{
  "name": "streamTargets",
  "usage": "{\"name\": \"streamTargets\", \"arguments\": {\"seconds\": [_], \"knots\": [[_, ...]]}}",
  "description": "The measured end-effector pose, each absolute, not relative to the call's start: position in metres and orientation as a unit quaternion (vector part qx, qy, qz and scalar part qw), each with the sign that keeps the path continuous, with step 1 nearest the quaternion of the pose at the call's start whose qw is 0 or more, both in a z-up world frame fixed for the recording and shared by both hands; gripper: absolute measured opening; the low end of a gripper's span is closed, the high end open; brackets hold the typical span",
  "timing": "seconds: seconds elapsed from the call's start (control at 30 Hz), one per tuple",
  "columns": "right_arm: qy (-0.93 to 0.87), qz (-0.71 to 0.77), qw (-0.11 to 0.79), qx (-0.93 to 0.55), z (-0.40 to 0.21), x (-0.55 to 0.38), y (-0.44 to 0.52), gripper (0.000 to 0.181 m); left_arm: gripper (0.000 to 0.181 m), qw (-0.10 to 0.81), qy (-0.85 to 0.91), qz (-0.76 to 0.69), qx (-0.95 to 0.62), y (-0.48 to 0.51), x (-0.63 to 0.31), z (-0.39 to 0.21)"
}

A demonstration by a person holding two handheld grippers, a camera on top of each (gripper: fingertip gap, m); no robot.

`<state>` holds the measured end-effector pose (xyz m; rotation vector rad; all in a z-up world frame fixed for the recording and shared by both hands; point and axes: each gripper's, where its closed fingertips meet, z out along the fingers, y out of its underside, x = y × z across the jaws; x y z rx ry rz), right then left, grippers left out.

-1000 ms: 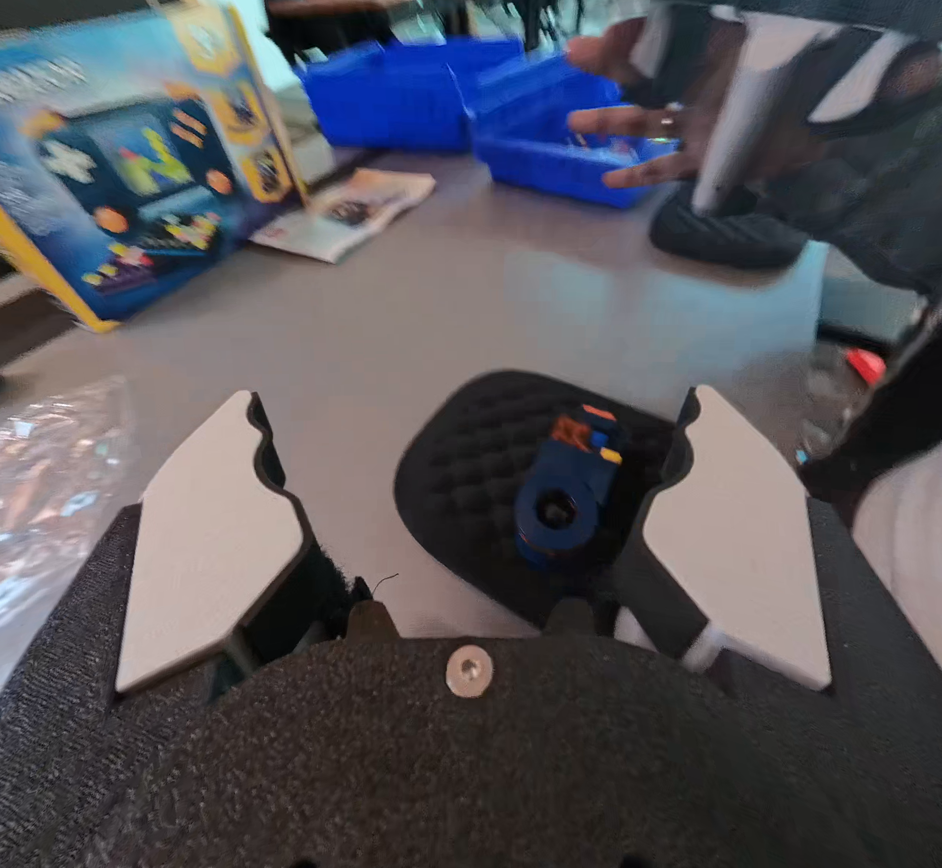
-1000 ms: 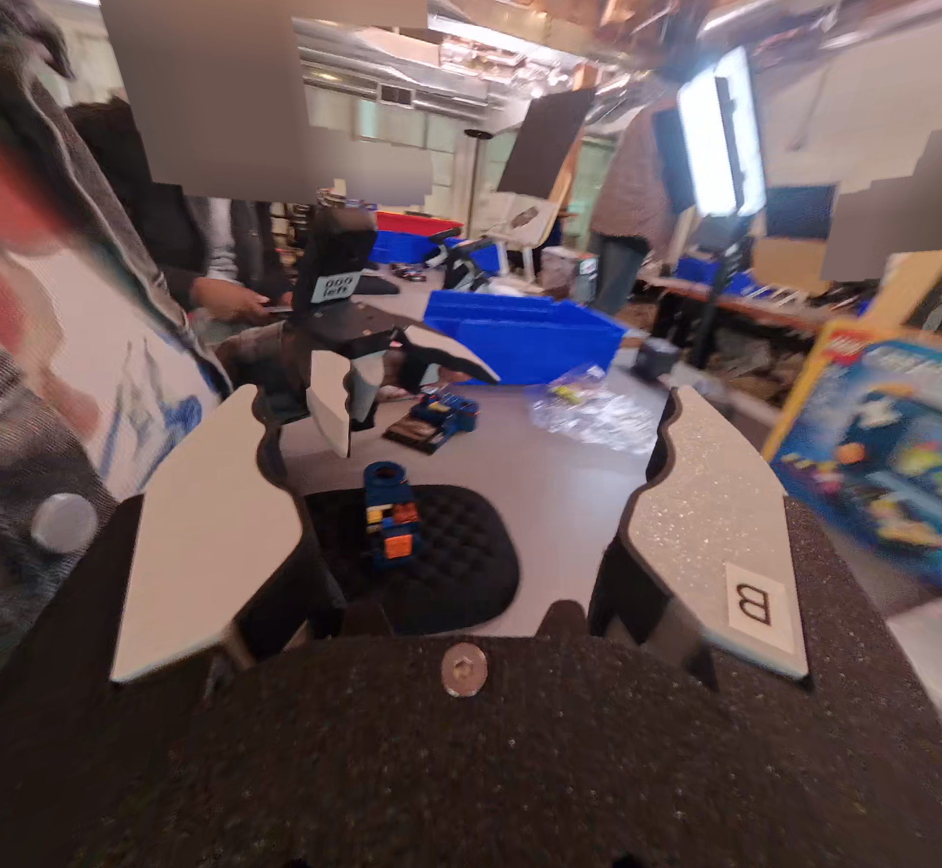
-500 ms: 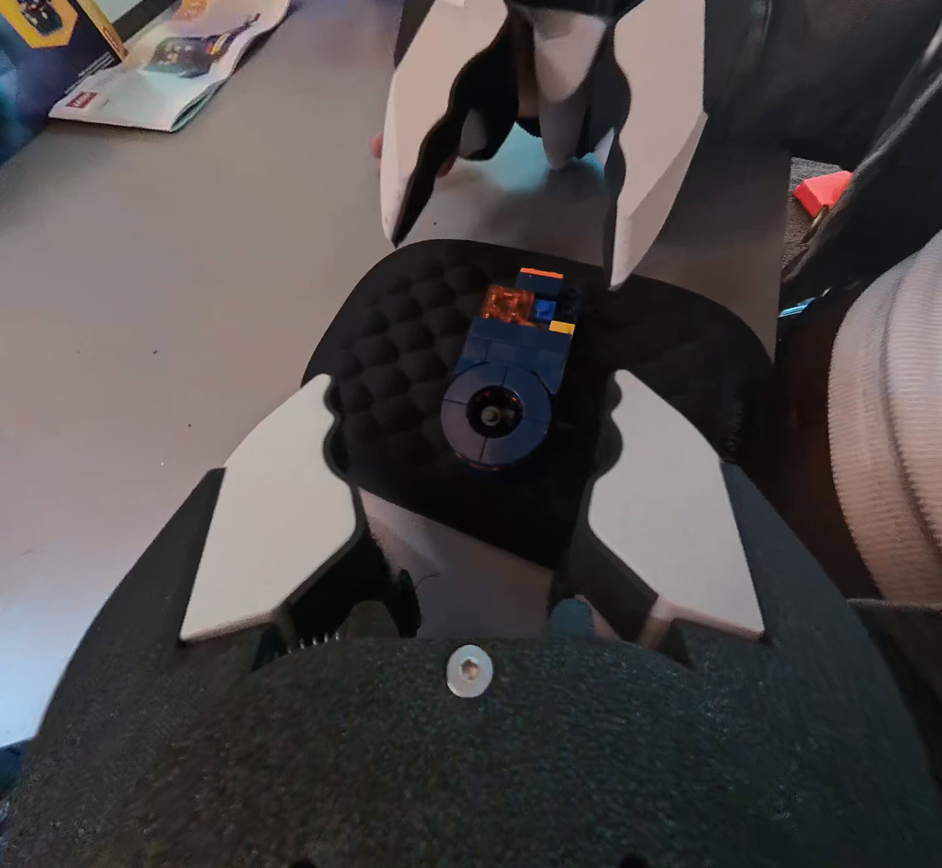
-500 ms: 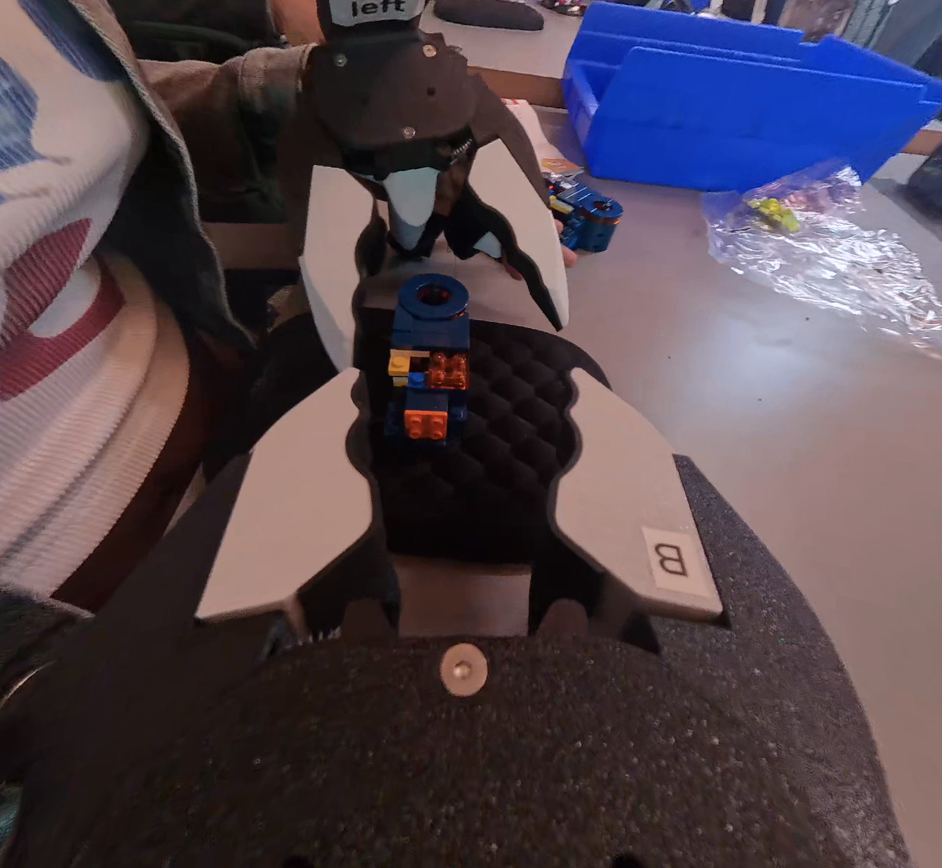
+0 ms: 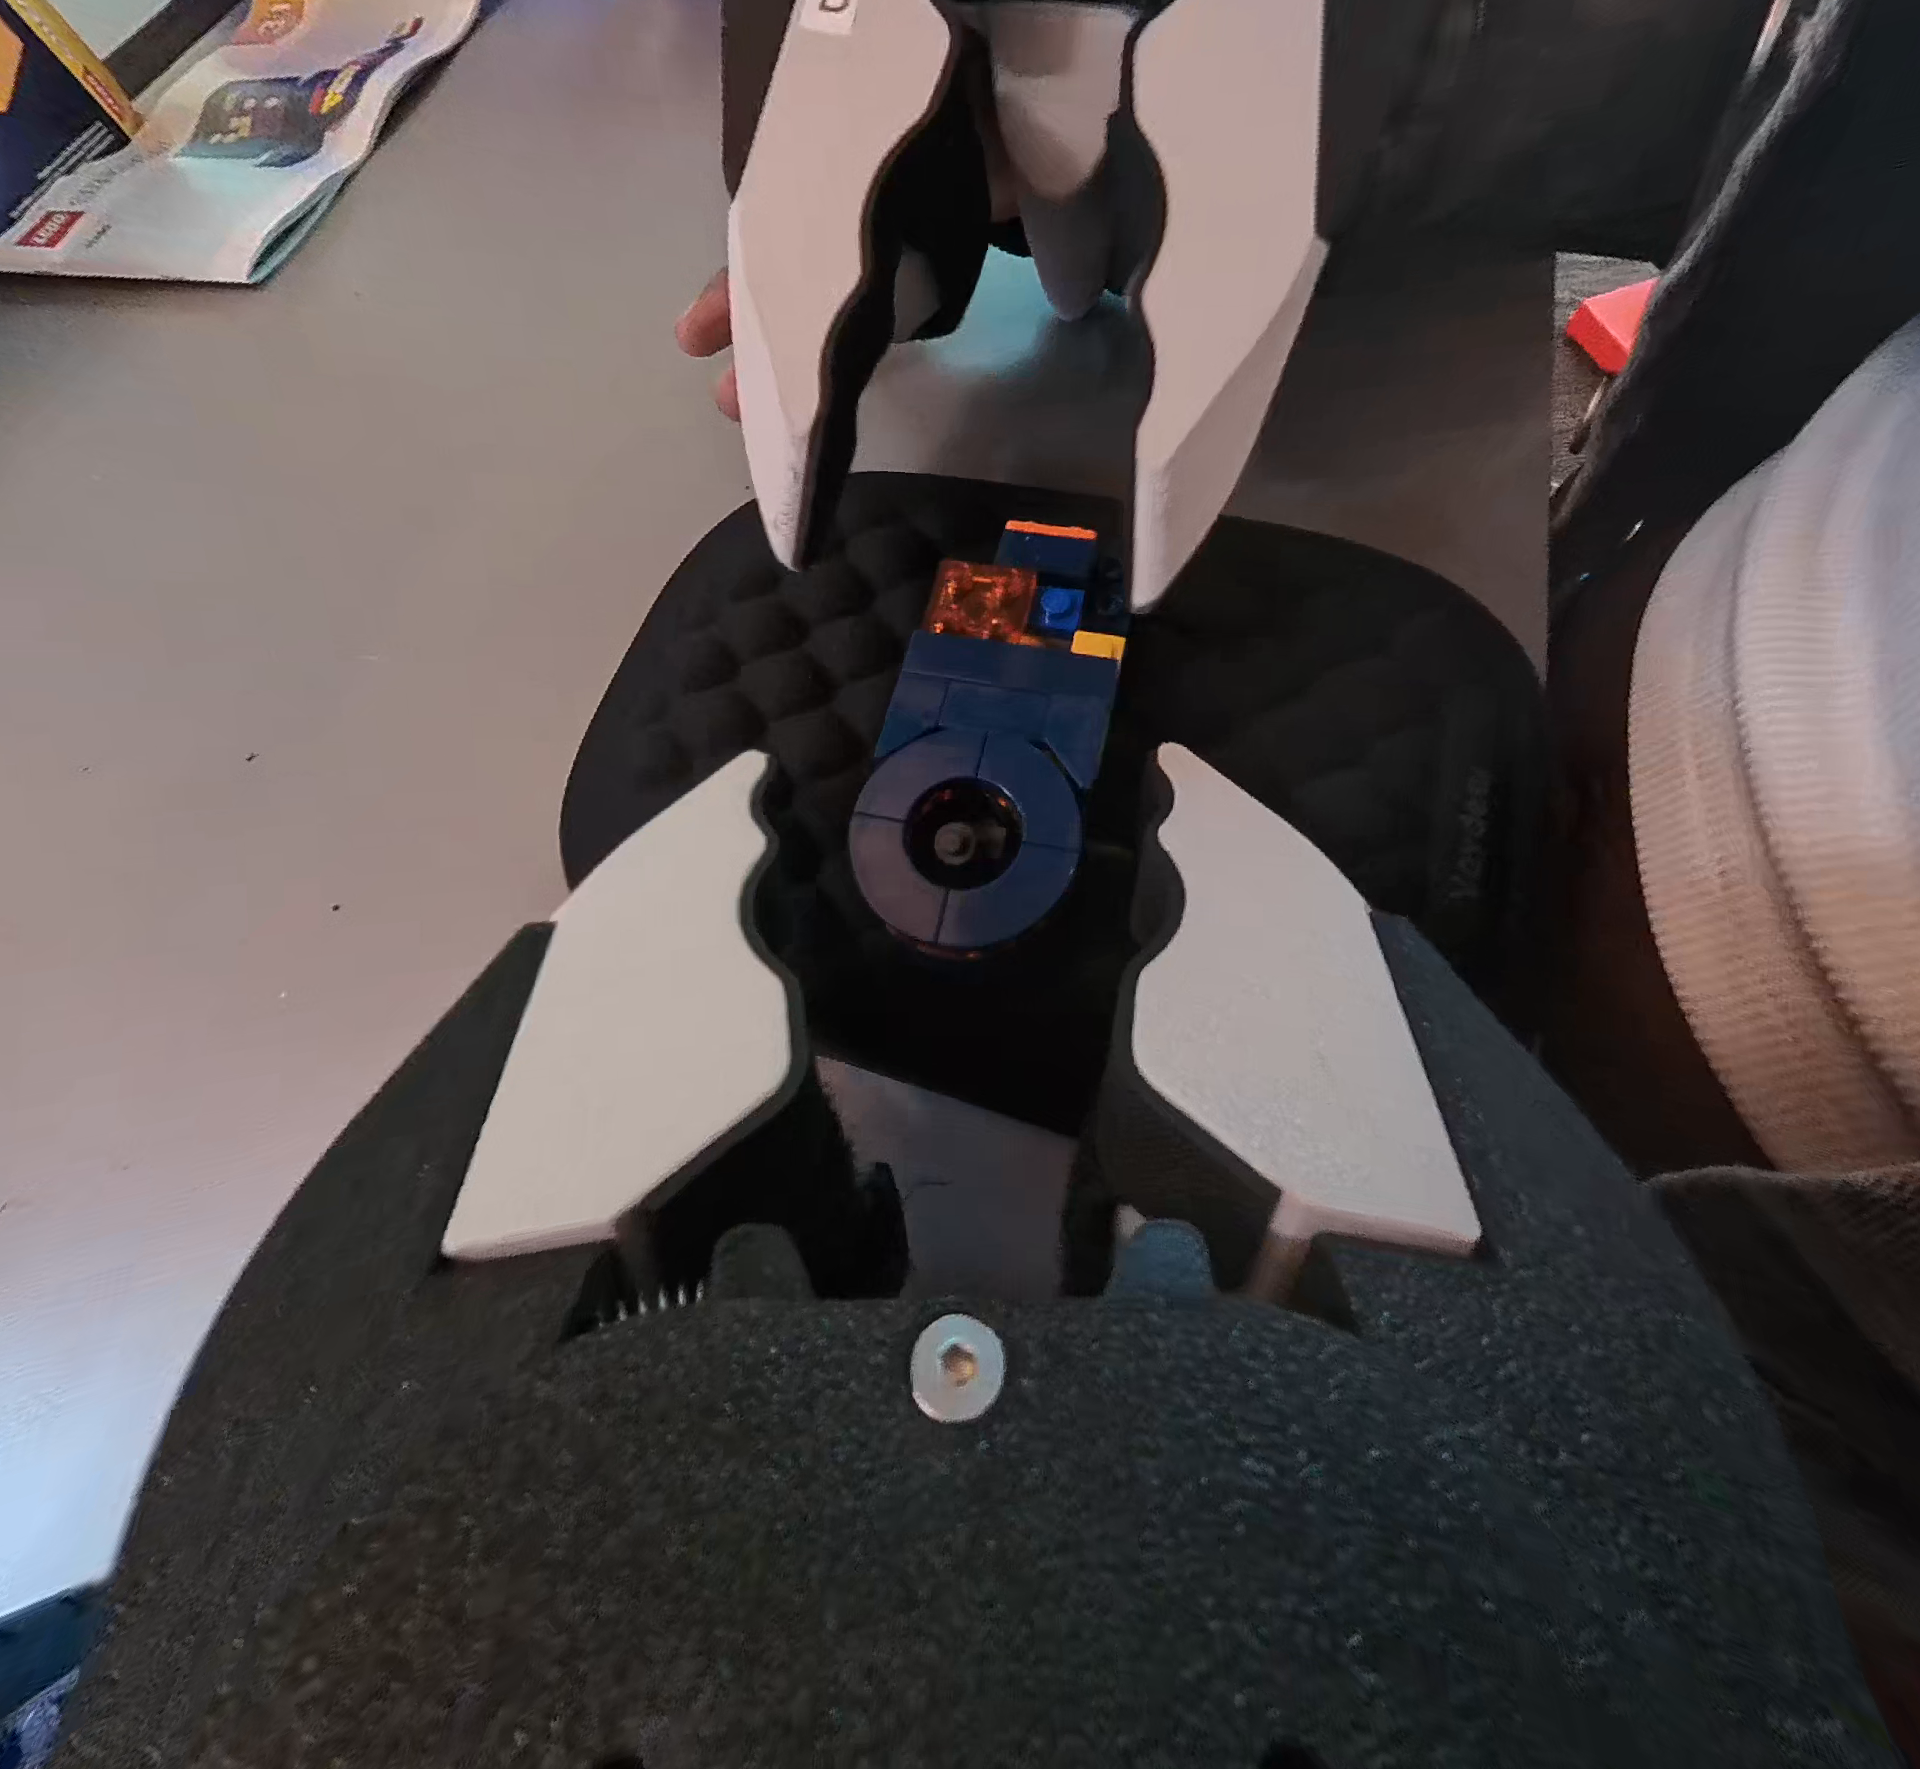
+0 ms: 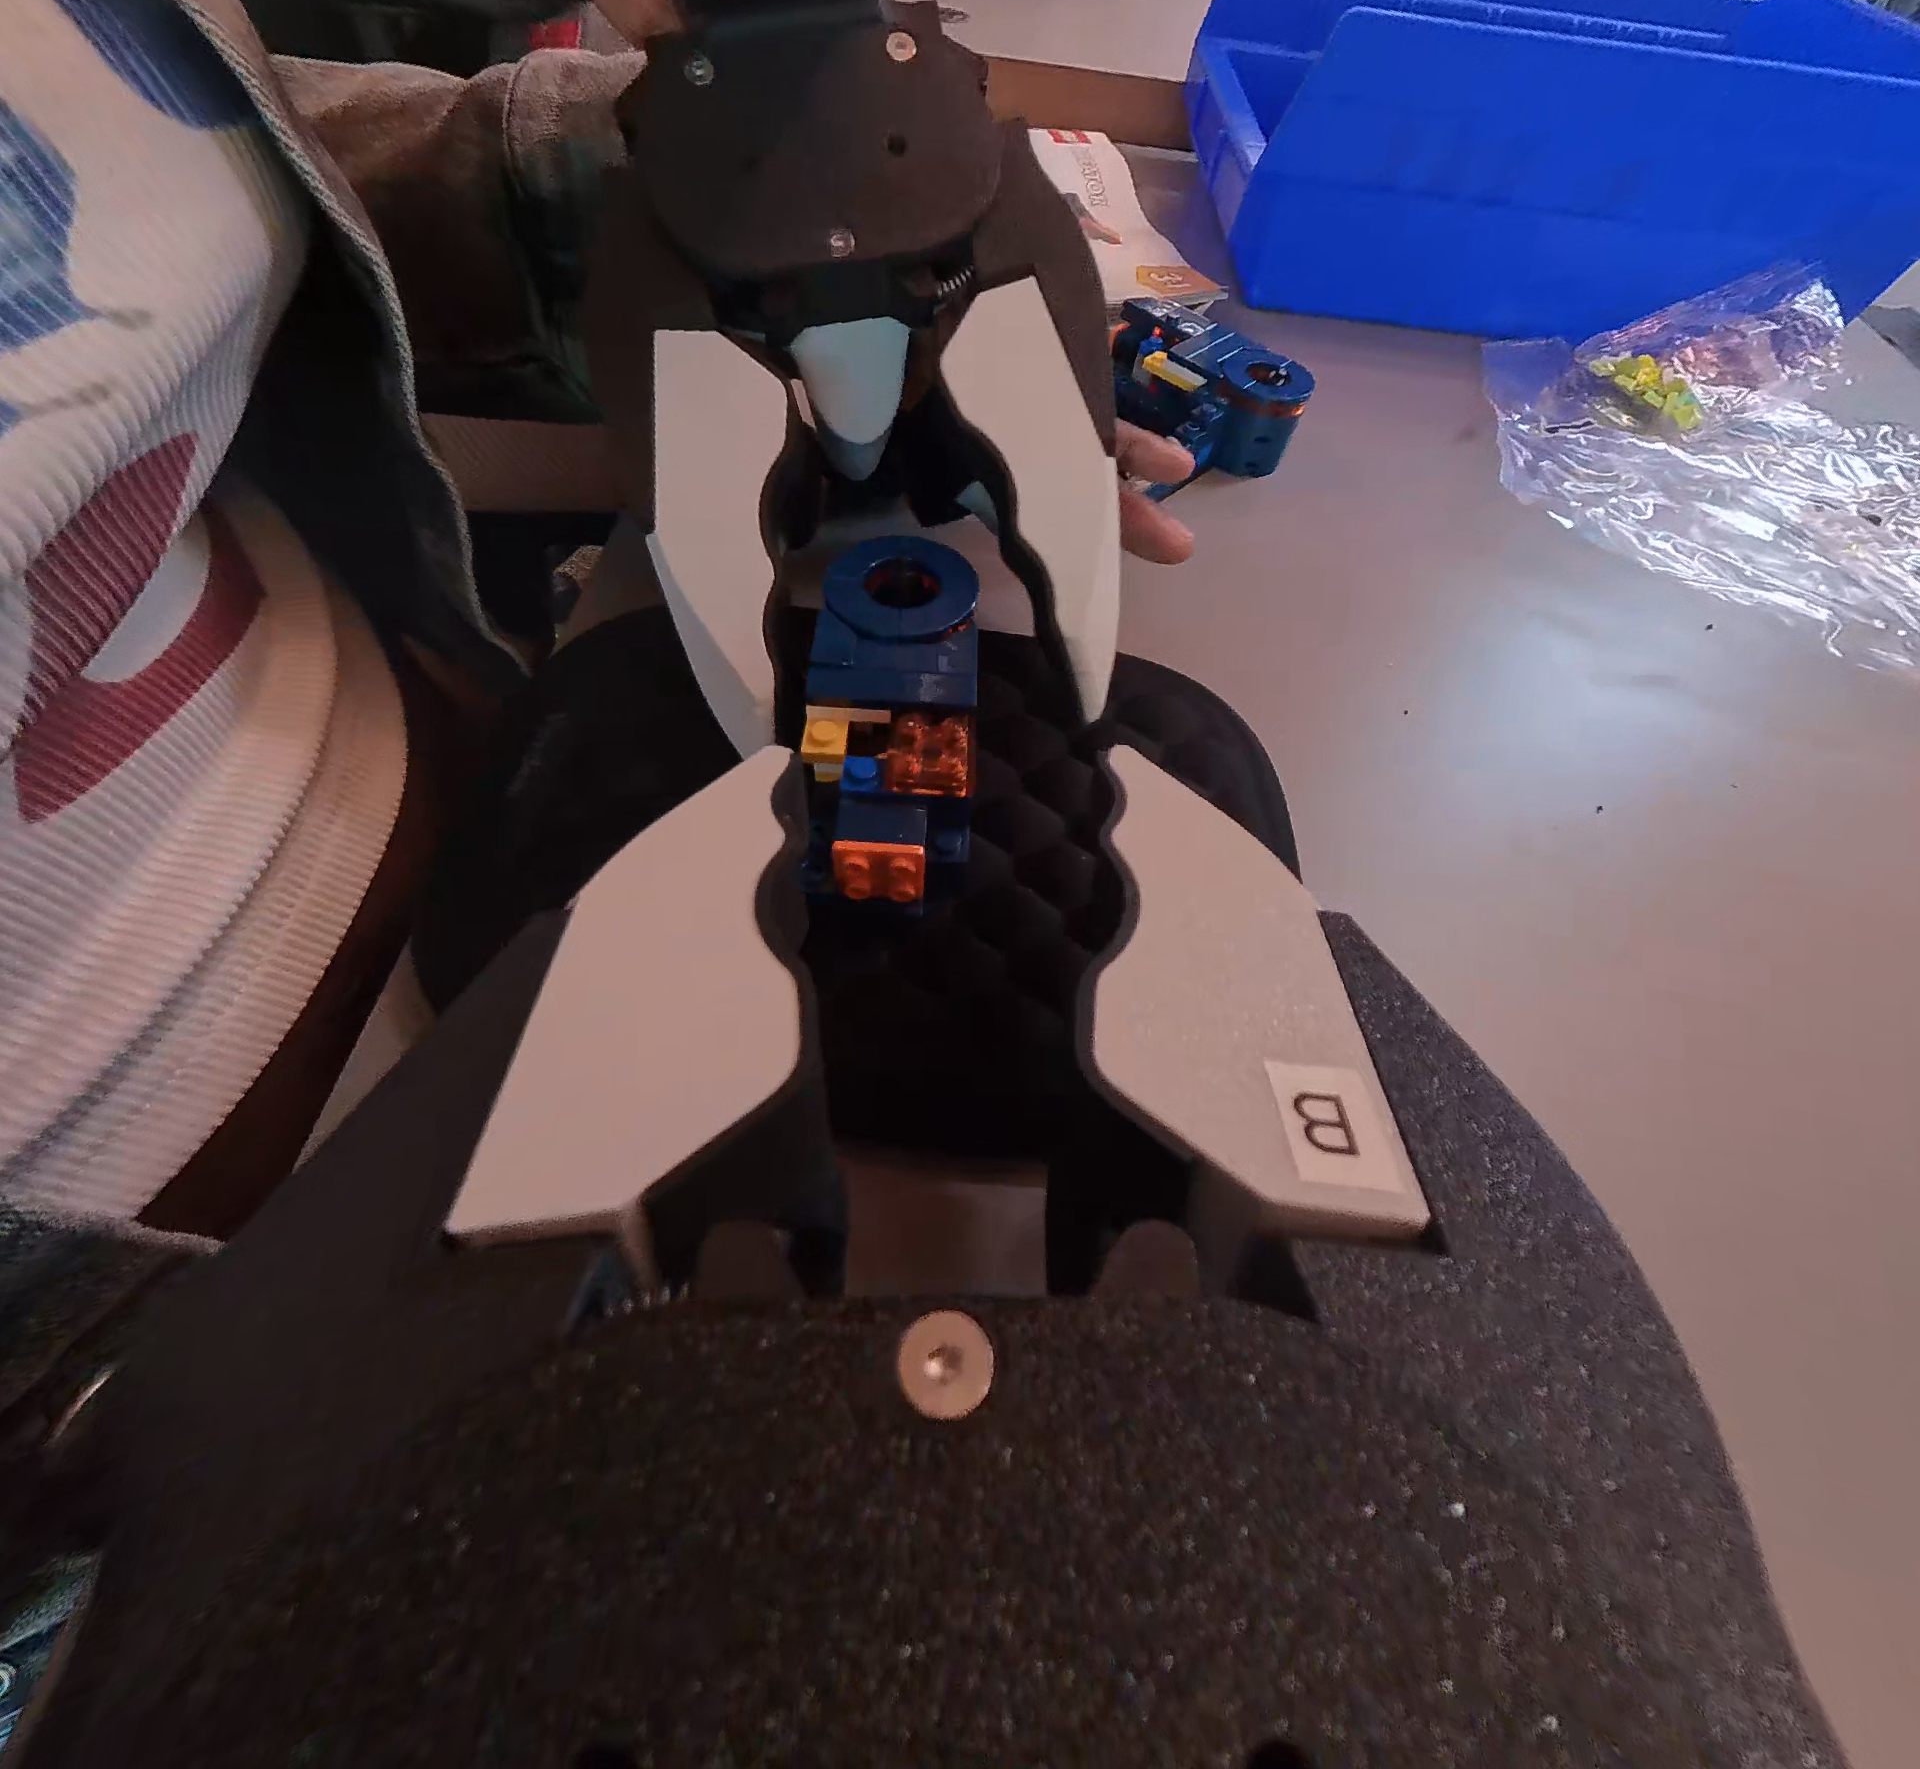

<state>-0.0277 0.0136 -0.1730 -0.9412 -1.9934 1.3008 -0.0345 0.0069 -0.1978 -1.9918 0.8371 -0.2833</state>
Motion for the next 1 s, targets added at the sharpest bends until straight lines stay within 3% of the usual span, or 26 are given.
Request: {"name": "streamTargets", "arguments": {"seconds": [0.3, 0.5, 1.0], "knots": [[-0.774, 0.445, 0.281, -0.351, -0.186, -0.03, 0.01, 0.043, 0.051, 0.463, 0.355, -0.111, -0.804, 0.004, -0.031, -0.198], [-0.781, 0.443, 0.283, -0.337, -0.186, -0.027, 0.006, 0.028, 0.051, 0.461, 0.353, -0.113, -0.806, 0.005, -0.032, -0.199], [-0.779, 0.442, 0.286, -0.34, -0.186, -0.029, 0.007, 0.027, 0.053, 0.447, 0.342, -0.13, -0.816, 0.006, -0.033, -0.202]]}}
